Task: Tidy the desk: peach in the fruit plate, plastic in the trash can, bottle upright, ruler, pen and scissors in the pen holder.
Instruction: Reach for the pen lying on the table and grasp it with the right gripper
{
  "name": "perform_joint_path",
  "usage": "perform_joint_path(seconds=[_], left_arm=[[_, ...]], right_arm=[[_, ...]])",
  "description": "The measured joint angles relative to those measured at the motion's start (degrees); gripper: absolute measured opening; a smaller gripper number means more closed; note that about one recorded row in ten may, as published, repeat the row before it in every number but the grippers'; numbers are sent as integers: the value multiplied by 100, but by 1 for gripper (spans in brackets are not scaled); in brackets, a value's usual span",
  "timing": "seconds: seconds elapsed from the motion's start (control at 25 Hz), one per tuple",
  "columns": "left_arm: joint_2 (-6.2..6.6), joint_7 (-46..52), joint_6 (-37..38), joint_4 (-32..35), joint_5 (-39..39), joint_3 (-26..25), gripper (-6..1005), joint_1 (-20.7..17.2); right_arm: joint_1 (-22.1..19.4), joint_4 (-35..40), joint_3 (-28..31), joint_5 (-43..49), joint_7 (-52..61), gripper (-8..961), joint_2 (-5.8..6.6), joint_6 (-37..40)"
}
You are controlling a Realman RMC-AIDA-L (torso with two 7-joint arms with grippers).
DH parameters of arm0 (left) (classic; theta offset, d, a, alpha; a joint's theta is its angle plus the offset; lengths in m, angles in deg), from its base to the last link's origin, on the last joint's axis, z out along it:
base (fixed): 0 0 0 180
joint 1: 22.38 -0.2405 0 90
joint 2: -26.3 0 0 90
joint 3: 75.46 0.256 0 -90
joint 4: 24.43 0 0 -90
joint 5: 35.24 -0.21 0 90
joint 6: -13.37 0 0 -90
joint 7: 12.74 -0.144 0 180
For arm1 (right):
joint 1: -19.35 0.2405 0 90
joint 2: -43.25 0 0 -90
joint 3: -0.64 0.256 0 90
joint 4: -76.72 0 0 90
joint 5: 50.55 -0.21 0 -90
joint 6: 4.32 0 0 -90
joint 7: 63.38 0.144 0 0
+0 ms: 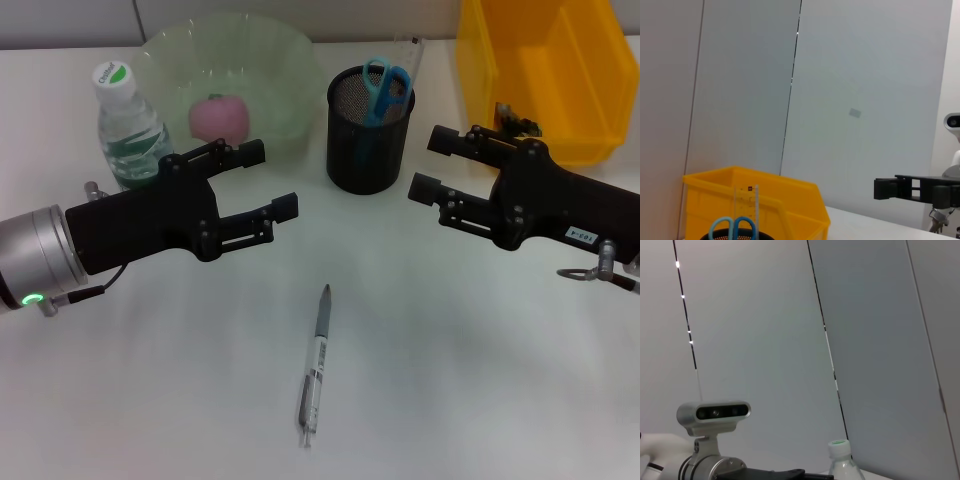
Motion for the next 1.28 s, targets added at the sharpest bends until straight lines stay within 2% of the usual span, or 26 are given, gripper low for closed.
perform_joint_path(seconds=[0.68,1.0,1.28], left_arm=[[20,36,-48,43,-1,-36,797,-10],[42,76,-71,72,-1,-46,797,-18],[87,91,-65,80,-19,-33,797,-44]], right_arm=[[6,0,-3,71,29,672,9,12],[48,5,-5,217,136,672,71,11],[64,536,-14,682,785,671,88,3]])
